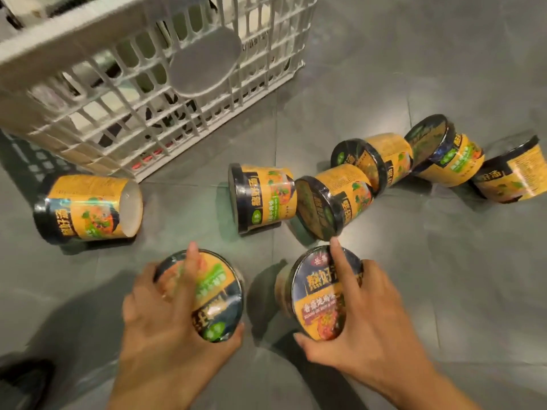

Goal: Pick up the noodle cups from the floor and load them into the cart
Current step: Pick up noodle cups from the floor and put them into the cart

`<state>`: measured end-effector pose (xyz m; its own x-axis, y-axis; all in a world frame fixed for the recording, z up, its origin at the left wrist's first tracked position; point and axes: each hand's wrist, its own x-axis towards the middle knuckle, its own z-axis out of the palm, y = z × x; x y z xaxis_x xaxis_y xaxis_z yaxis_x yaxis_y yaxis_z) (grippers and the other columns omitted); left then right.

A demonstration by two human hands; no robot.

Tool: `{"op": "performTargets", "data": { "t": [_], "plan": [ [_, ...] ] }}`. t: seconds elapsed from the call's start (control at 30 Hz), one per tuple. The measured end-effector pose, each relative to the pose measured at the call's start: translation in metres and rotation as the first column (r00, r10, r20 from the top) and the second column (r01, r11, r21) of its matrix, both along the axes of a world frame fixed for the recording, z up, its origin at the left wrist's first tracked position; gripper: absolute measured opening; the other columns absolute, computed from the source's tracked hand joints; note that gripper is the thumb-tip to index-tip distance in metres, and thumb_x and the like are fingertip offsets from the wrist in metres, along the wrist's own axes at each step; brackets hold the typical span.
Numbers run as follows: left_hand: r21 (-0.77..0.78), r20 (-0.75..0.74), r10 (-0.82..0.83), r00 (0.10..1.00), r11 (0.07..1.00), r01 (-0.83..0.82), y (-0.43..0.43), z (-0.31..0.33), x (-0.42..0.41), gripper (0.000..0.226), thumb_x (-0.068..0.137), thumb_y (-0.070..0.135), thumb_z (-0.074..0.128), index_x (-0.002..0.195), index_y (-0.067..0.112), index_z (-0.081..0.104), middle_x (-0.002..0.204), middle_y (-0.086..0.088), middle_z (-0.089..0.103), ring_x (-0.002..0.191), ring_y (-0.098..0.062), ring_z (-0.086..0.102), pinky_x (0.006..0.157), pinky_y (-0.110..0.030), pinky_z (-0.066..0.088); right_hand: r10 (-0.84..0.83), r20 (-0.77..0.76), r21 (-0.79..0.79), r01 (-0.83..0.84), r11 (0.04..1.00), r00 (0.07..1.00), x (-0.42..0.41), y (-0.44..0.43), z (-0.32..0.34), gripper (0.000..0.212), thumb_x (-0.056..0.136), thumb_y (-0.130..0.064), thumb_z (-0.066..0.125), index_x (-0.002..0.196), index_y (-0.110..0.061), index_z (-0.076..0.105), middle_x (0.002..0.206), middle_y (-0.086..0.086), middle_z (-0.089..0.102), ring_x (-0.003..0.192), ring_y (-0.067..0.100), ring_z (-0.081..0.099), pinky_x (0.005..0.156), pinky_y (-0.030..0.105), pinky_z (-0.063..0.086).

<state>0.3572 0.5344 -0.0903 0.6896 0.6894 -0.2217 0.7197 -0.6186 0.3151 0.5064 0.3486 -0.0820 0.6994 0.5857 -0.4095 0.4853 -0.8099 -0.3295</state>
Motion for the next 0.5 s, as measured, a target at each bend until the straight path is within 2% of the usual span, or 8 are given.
{"op": "performTargets", "data": {
  "t": [0.13,0.2,0.3,0.37,0.5],
  "plan": [
    [-0.049,-0.009,0.146,0.989,0.988,-0.146,-0.019,0.022,-0.003,0.120,0.042,0.076,0.056,0.150,0.038,0.022,0.128,-0.029,0.037,0.103,-0.054,0.048,0.092,-0.059,0.044,-0.078,0.026,-0.009,0.078,0.997,0.997,-0.031,-0.022,0.014,0.129,0.043,-0.087,0.053,0.154,-0.032,0.014,0.101,0.002,0.045,0.093,0.023,0.048,0.077,0.035,0.045],
    [-0.072,-0.024,0.170,0.985,0.983,-0.171,-0.030,0.043,-0.006,0.119,0.043,0.078,0.053,0.151,0.038,0.019,0.129,-0.029,0.037,0.108,-0.052,0.046,0.096,-0.057,0.041,-0.113,-0.028,-0.017,0.112,0.994,0.993,-0.043,-0.032,0.031,0.128,0.044,-0.085,0.051,0.153,-0.038,0.004,0.107,0.003,0.044,0.101,0.023,0.045,0.084,0.032,0.042],
    [-0.100,-0.014,0.118,0.993,0.988,-0.119,-0.043,0.085,-0.014,0.119,0.046,0.079,0.051,0.151,0.043,0.008,0.137,-0.028,0.032,0.118,-0.047,0.039,0.101,-0.056,0.039,-0.150,-0.099,-0.003,0.151,0.989,0.984,-0.055,-0.044,0.068,0.125,0.045,-0.084,0.050,0.147,-0.047,-0.012,0.108,-0.002,0.037,0.107,0.018,0.039,0.089,0.027,0.037],
    [-0.133,-0.029,0.113,0.993,0.984,-0.116,-0.048,0.117,-0.020,0.118,0.044,0.080,0.052,0.149,0.049,0.007,0.138,-0.024,0.031,0.120,-0.047,0.038,0.100,-0.057,0.039,-0.196,-0.125,0.005,0.198,0.980,0.973,-0.061,-0.050,0.096,0.124,0.044,-0.083,0.052,0.145,-0.051,-0.011,0.107,-0.004,0.035,0.109,0.017,0.039,0.089,0.026,0.039],
    [-0.142,-0.084,0.038,0.996,0.989,-0.049,-0.053,0.180,-0.037,0.121,0.040,0.079,0.053,0.150,0.044,0.016,0.133,-0.027,0.037,0.110,-0.052,0.047,0.088,-0.058,0.047,-0.239,-0.141,0.003,0.242,0.970,0.961,-0.070,-0.054,0.160,0.123,0.040,-0.082,0.053,0.142,-0.057,-0.012,0.110,-0.005,0.035,0.111,0.018,0.046,0.080,0.026,0.044]
  ]
}}
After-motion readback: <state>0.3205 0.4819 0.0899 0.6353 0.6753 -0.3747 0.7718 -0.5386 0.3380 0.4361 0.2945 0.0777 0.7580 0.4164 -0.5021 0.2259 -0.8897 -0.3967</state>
